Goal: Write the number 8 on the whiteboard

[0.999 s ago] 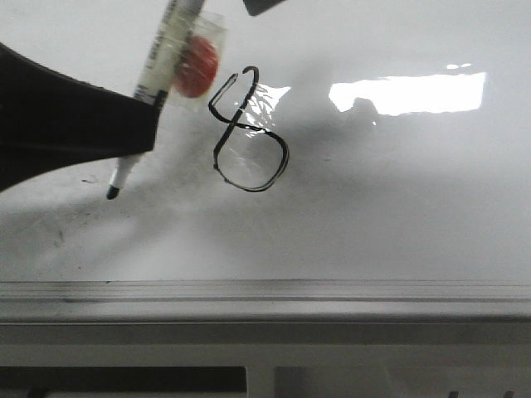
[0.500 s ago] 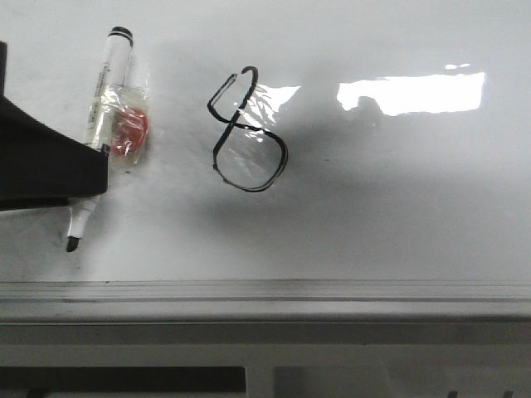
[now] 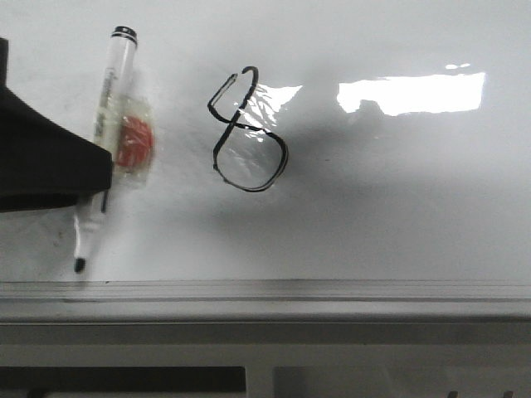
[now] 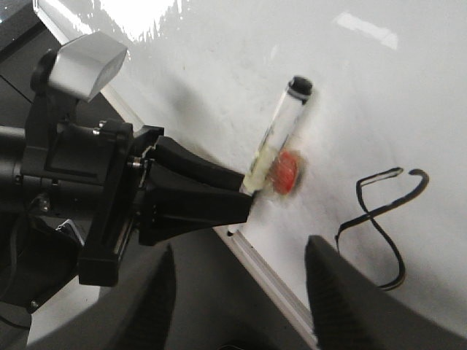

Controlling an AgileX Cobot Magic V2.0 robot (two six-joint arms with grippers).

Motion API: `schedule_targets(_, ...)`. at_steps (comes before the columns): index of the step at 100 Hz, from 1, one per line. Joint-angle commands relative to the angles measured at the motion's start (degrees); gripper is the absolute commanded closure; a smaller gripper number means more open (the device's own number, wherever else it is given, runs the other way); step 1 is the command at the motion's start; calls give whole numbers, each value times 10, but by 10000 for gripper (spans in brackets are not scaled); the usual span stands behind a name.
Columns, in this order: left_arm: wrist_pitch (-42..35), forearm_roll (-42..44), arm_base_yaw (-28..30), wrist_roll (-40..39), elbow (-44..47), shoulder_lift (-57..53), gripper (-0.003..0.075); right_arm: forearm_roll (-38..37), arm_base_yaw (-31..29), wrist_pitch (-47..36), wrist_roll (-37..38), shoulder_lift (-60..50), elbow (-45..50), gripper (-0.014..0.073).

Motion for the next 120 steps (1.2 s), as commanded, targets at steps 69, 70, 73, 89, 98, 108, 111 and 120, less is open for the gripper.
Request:
schedule_targets(69, -70, 42, 1, 56, -17, -114, 745, -133, -2, -66, -4, -87, 6, 656)
schedule_targets(70, -70, 44, 1, 64, -17, -118, 739, -141, -2, -74, -4, -90, 11, 656)
schedule_targets(73, -72, 48, 1, 78, -17, -135, 739, -155, -2, -92, -4, -104, 25, 656)
schedule_targets(89, -91, 48, 1, 108, 5, -212, 741, -205, -2, -242, -4, -206, 150, 655)
schedule_targets(98, -109, 48, 1, 111, 38, -262, 741, -213, -2, -316, -4, -279, 236, 656)
schedule_targets(108, -125, 60, 1, 121, 85, -318, 741, -222, -2, -364, -13, -350, 325, 656)
schedule_targets(111, -125, 60, 1, 121, 99, -332, 741, -222, -2, -368, -13, -368, 345, 656)
schedule_targets(120, -125, 59, 1, 121, 126, -370, 741, -222, -2, -363, -13, -422, 397, 656)
